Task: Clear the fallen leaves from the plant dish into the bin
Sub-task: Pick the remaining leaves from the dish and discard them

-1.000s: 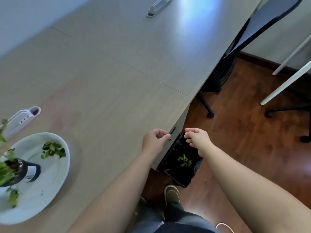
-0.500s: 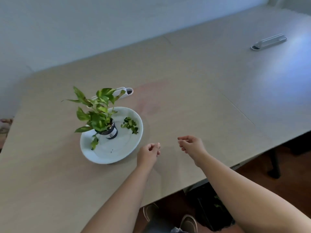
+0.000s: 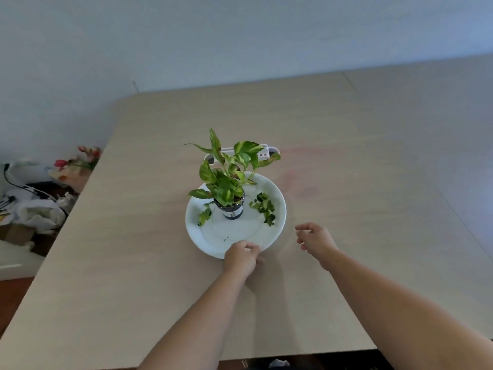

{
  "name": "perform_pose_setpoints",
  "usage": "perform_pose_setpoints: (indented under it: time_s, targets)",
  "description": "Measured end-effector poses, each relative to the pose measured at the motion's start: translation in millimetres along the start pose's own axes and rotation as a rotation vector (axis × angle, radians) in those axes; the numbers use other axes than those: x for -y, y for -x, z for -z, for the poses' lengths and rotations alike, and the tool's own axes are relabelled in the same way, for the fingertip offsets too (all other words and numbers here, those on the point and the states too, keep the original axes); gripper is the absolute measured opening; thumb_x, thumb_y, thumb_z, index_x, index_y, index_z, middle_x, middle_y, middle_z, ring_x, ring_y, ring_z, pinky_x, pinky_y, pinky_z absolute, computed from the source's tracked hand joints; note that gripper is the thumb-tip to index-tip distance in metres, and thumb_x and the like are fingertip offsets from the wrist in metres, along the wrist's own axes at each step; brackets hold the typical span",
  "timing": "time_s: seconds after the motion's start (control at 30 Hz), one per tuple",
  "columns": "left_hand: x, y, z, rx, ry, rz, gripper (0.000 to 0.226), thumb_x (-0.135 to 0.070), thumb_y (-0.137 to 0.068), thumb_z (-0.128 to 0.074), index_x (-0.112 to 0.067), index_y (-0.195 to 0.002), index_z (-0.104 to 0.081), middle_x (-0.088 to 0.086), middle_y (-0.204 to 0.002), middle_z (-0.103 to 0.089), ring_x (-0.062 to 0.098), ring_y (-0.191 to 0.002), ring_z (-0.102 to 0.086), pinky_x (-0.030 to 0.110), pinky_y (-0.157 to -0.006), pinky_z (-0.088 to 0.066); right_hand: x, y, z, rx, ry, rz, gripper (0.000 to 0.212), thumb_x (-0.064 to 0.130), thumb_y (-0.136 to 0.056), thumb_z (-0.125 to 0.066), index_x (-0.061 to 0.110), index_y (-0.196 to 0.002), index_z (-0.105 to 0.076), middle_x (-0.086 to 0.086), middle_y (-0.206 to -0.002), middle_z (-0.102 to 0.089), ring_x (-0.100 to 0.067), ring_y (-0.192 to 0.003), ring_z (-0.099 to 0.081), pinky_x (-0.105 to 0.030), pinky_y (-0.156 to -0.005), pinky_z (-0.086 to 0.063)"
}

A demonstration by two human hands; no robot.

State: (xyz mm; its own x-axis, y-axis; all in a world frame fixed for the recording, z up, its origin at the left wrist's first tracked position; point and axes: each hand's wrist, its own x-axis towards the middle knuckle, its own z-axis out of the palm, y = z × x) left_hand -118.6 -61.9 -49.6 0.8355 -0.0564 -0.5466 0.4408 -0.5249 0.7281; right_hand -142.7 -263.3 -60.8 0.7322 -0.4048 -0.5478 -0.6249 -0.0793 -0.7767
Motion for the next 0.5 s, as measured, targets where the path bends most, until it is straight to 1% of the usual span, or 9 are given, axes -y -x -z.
perform_pose_setpoints:
  time_s: [0.1,0.17,0.23,0.27,0.3,0.33,0.37,0.43,0.5]
  targets:
    - [9.0,-2.7,15.2,-0.005,-0.169,-0.075,0.019,-0.039,-0.09,-0.058,-0.028,-0.105,-0.065,-0.007,-0.073,-0.075,0.003,-0.074,-0.063,0.022,-0.063,-0.047,15.6,-9.9,-9.7,-0.015,0.189,0.103,0.029,0.022,-0.091,-0.052,0.031,-0.118,-0.059,0.0,-0.095,-0.06,-0.019,-0.075,-0.058,-0.028,-0.065,-0.046]
    - [15.1,-8.6,31.9,-0.019,-0.236,-0.111,0.021,-0.041,-0.09,-0.058,-0.03,-0.107,-0.066,-0.009,-0.076,-0.074,0.004,-0.076,-0.064,0.022,-0.064,-0.047,26.4,-18.5,-17.1,-0.009,0.359,0.195,0.039,0.019,-0.092,-0.051,0.038,-0.127,-0.055,0.0,-0.111,-0.055,-0.019,-0.084,-0.057,-0.028,-0.07,-0.046]
    - [21.1,-15.6,49.8,-0.037,-0.31,-0.132,0.022,-0.045,-0.089,-0.057,-0.033,-0.106,-0.066,-0.009,-0.083,-0.074,0.007,-0.077,-0.065,0.023,-0.061,-0.045,34.5,-25.1,-22.1,0.011,0.553,0.279,0.048,0.018,-0.092,-0.05,0.044,-0.133,-0.049,0.001,-0.13,-0.045,-0.019,-0.097,-0.055,-0.03,-0.078,-0.048]
    - [23.8,-18.9,59.9,-0.05,-0.337,-0.137,0.023,-0.047,-0.088,-0.057,-0.034,-0.105,-0.067,-0.009,-0.087,-0.074,0.01,-0.08,-0.065,0.023,-0.062,-0.044,36.9,-27.8,-24.0,0.023,0.643,0.31,0.05,0.019,-0.092,-0.05,0.047,-0.134,-0.046,0.001,-0.138,-0.039,-0.021,-0.108,-0.053,-0.033,-0.086,-0.049]
    - [27.3,-22.4,69.9,-0.064,-0.356,-0.142,0.024,-0.049,-0.088,-0.056,-0.034,-0.103,-0.067,-0.009,-0.091,-0.074,0.012,-0.082,-0.066,0.025,-0.063,-0.046,39.2,-29.3,-26.2,0.037,0.734,0.337,0.05,0.021,-0.093,-0.05,0.049,-0.134,-0.045,0.002,-0.146,-0.033,-0.023,-0.12,-0.047,-0.036,-0.094,-0.048]
    - [30.7,-26.0,80.1,-0.077,-0.367,-0.144,0.024,-0.05,-0.088,-0.056,-0.034,-0.101,-0.068,-0.009,-0.093,-0.074,0.013,-0.084,-0.066,0.026,-0.066,-0.048,42.0,-29.6,-29.0,0.052,0.823,0.362,0.049,0.024,-0.093,-0.05,0.05,-0.134,-0.044,0.003,-0.151,-0.026,-0.025,-0.131,-0.038,-0.04,-0.101,-0.045]
    - [33.9,-30.0,90.3,-0.091,-0.375,-0.146,0.023,-0.049,-0.088,-0.056,-0.034,-0.1,-0.068,-0.01,-0.094,-0.073,0.013,-0.084,-0.066,0.027,-0.069,-0.05,45.2,-29.4,-32.3,0.064,0.903,0.391,0.048,0.026,-0.094,-0.05,0.052,-0.134,-0.044,0.004,-0.154,-0.021,-0.026,-0.137,-0.03,-0.042,-0.105,-0.041]
    - [39.2,-37.1,110.2,-0.126,-0.383,-0.151,0.02,-0.047,-0.089,-0.057,-0.034,-0.099,-0.069,-0.012,-0.093,-0.07,0.011,-0.086,-0.064,0.027,-0.071,-0.049,51.6,-27.1,-42.0,0.088,1.023,0.458,0.044,0.031,-0.094,-0.048,0.055,-0.131,-0.046,0.008,-0.157,-0.015,-0.026,-0.141,-0.021,-0.044,-0.111,-0.033]
    - [42.3,-44.1,126.4,-0.142,-0.366,-0.148,0.02,-0.044,-0.089,-0.059,-0.033,-0.102,-0.07,-0.013,-0.09,-0.064,0.009,-0.087,-0.06,0.025,-0.072,-0.045,56.3,-24.0,-52.5,0.091,1.08,0.528,0.037,0.035,-0.095,-0.047,0.053,-0.127,-0.051,0.011,-0.159,-0.011,-0.024,-0.142,-0.017,-0.043,-0.114,-0.025]
